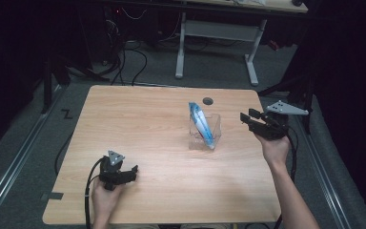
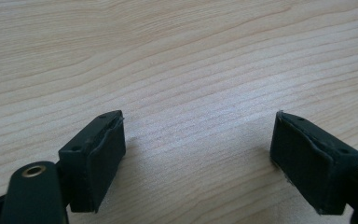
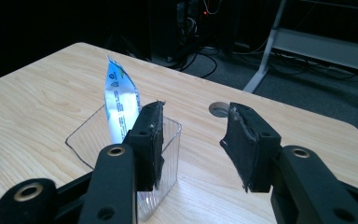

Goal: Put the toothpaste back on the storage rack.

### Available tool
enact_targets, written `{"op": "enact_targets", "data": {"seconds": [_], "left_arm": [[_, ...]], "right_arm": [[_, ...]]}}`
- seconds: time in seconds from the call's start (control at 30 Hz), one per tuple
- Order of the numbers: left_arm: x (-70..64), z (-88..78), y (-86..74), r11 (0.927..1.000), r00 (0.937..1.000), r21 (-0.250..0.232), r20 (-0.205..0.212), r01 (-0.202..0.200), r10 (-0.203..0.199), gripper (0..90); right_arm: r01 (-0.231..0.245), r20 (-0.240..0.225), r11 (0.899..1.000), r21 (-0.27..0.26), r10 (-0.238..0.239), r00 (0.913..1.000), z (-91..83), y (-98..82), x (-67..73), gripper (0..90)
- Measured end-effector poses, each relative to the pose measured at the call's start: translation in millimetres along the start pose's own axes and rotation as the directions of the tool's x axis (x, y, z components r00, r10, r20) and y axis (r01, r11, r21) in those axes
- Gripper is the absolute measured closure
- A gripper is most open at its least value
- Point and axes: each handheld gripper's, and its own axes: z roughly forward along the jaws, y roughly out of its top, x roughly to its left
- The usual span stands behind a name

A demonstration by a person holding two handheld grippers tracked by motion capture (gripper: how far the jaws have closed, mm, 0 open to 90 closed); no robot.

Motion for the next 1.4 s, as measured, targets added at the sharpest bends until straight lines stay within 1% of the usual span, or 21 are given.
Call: {"op": "enact_targets", "data": {"seconds": [0.47, 0.63, 0.7, 0.97, 1.4], "left_arm": [[0.0, 0.0, 0.0, 1.0, 1.0, 0.0, 0.0, 0.0, 0.0, 18.3], [0.0, 0.0, 0.0, 1.0, 1.0, 0.0, 0.0, 0.0, 0.0, 18.3], [0.0, 0.0, 0.0, 1.0, 1.0, 0.0, 0.0, 0.0, 0.0, 18.4], [-0.1, 0.1, 0.0, 1.0, 1.0, -0.001, -0.001, 0.002, -0.002, 18.4], [-0.1, 0.1, 0.1, 1.0, 1.0, -0.001, -0.001, 0.002, -0.002, 18.3]], "right_arm": [[-0.034, 0.011, 0.999, 0.009, 0.034, 0.9994, -11.5, -15.2, -8.9, 56.2], [-0.048, 0.006, 0.999, 0.015, 0.048, 0.9988, -14.4, -20.1, -11.8, 57.3], [-0.054, -0.002, 0.998, 0.021, 0.054, 0.9986, -16.2, -23.8, -12.1, 58.1], [-0.064, -0.006, 0.998, 0.022, 0.064, 0.9979, -20.4, -31.9, -12.2, 58.1], [-0.076, 0.001, 0.997, 0.022, 0.076, 0.9971, -27.2, -43.1, -13.2, 58.0]]}}
